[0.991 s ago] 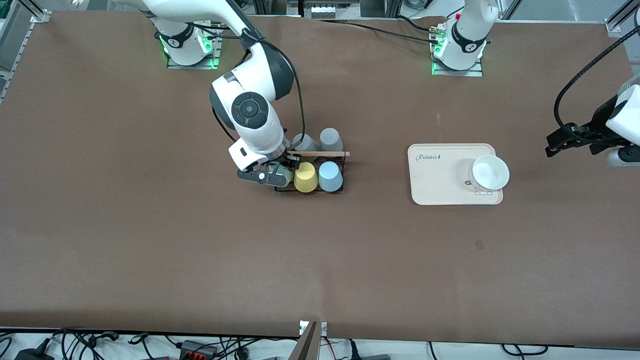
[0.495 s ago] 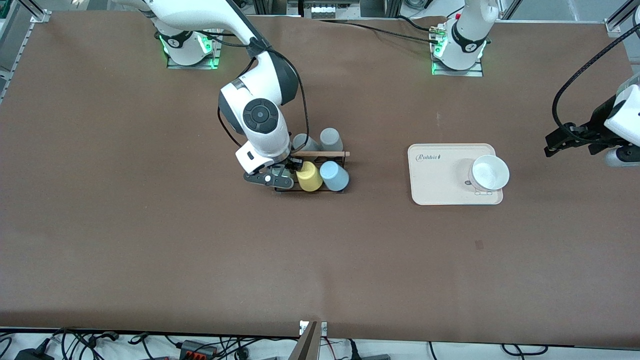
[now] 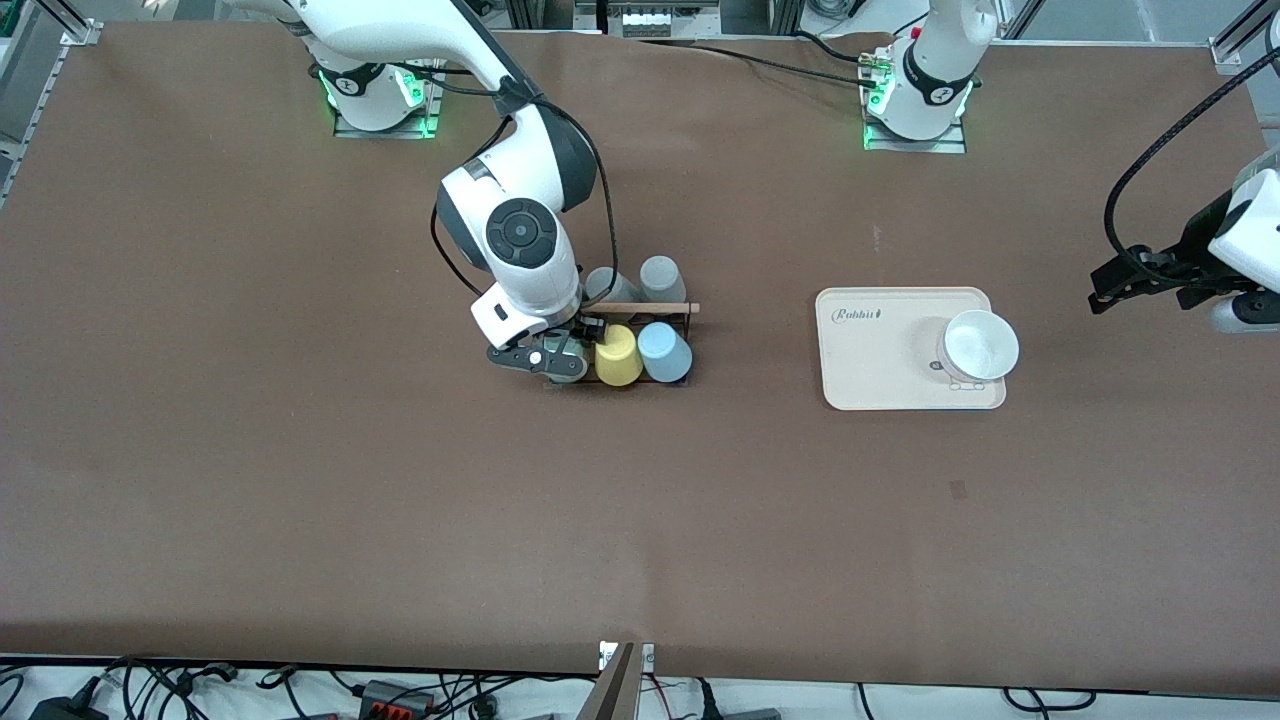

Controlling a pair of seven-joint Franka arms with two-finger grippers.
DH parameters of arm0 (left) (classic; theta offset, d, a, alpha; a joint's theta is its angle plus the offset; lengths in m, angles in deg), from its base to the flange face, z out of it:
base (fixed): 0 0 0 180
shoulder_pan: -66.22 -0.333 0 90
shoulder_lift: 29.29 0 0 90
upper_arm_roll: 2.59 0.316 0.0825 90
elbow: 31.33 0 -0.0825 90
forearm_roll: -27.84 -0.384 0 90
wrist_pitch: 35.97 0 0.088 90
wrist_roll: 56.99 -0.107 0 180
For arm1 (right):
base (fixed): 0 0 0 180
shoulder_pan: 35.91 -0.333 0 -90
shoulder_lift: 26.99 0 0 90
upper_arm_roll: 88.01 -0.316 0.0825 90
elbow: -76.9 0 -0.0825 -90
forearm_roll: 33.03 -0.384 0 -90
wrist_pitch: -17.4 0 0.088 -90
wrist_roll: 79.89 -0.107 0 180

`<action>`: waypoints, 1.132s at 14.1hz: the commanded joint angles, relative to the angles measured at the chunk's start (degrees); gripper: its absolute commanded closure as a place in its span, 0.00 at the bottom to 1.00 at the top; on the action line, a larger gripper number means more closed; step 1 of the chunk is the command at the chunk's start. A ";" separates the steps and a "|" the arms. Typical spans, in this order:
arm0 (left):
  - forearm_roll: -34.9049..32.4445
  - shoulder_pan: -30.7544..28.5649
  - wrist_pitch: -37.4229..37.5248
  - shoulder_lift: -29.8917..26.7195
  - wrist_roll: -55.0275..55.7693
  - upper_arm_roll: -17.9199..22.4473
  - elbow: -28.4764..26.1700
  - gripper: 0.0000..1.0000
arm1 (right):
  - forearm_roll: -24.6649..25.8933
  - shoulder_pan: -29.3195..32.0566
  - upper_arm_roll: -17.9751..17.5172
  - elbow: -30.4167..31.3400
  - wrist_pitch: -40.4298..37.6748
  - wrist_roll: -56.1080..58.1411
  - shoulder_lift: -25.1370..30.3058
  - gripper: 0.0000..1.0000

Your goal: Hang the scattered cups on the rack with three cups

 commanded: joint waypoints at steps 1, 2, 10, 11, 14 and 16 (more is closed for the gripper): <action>1.18 -0.32 0.81 -0.97 -0.53 -0.01 -0.08 0.00 | 0.37 0.47 -0.21 0.66 -0.13 -0.07 1.82 0.00; 1.18 -0.50 0.90 -0.97 -0.53 -0.01 -0.08 0.00 | 0.37 0.73 -0.21 0.57 -0.30 0.29 2.43 0.00; 1.18 -0.41 0.81 -0.97 -0.62 -0.10 0.18 0.00 | -0.42 6.87 -0.21 0.04 -9.17 0.91 13.32 0.00; 1.18 -0.41 0.81 -0.97 -0.62 -0.10 0.27 0.00 | -0.34 8.37 -0.21 -0.05 -9.87 1.43 14.47 0.00; 1.18 -0.50 0.90 -0.97 -0.62 -0.10 0.18 0.00 | 0.28 14.33 -0.12 -0.40 -13.12 8.70 18.68 0.00; 1.09 -0.41 0.81 -0.97 -0.70 -0.10 0.18 0.00 | 0.19 19.95 -0.12 -0.40 -15.23 14.41 21.24 0.00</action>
